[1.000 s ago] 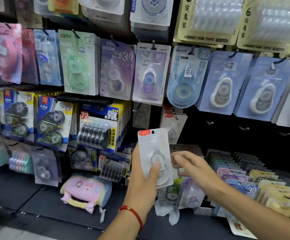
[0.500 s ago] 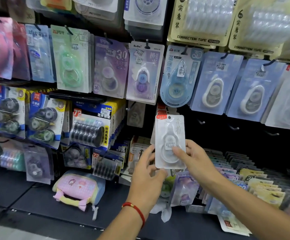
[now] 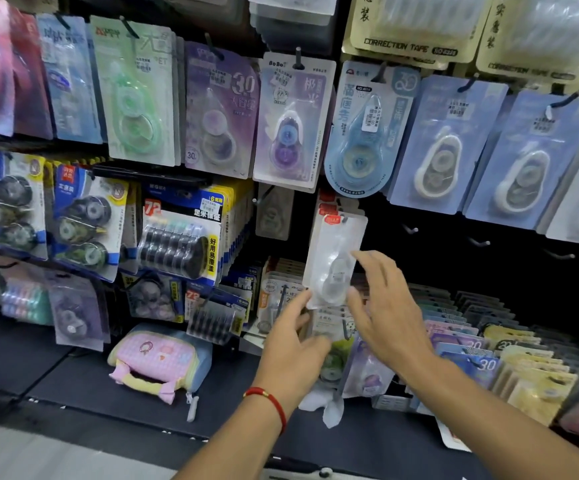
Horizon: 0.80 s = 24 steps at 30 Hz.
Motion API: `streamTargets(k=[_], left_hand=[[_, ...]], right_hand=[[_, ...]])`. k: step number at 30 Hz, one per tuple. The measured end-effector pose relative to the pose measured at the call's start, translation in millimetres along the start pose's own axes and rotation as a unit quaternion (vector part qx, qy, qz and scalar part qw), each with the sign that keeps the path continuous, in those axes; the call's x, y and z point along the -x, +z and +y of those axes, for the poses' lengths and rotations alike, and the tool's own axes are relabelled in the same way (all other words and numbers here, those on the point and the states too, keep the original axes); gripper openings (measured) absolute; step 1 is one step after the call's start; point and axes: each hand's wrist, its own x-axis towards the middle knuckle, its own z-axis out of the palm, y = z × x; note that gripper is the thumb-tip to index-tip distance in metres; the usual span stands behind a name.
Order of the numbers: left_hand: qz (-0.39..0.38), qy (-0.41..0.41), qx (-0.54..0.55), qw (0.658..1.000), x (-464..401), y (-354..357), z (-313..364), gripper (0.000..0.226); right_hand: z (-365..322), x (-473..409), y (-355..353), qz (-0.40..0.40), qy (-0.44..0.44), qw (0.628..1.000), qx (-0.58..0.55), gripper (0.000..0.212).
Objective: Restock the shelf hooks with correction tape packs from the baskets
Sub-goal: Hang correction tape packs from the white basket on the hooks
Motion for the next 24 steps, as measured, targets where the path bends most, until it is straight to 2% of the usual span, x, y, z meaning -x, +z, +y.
streamTargets(k=[2, 3, 9, 14, 19, 21, 23, 24], left_hand=[[0.006, 0.004, -0.036, 0.999, -1, -2, -5, 0.066], [0.007, 0.005, -0.055, 0.998, -1, -3, -8, 0.065], [0.007, 0.005, -0.136, 0.991, -1, -12, -22, 0.069], [-0.025, -0.004, -0.199, 0.980, -1, -19, -38, 0.061], [-0.127, -0.048, -0.316, 0.939, 15, -25, -57, 0.052], [-0.176, -0.066, -0.349, 0.918, 26, -24, -64, 0.049], [-0.222, -0.068, -0.408, 0.883, 37, -22, -71, 0.047], [-0.244, -0.070, -0.435, 0.864, 43, -19, -74, 0.046]], right_hand=[[6, -13, 11, -0.022, -0.118, 0.990, 0.080, 0.048], [7, -20, 18, -0.041, -0.137, 0.984, 0.109, 0.047], [10, -60, 52, -0.119, -0.056, 0.963, 0.236, 0.061], [24, -69, 49, -0.207, -0.017, 0.963, 0.170, 0.062], [38, 3, 18, -0.263, 0.005, 0.961, 0.090, 0.040], [46, 50, 5, -0.320, 0.005, 0.944, 0.077, 0.026], [57, 99, -2, -0.406, 0.000, 0.909, 0.095, 0.014], [64, 124, -2, -0.451, -0.002, 0.886, 0.108, 0.016]])
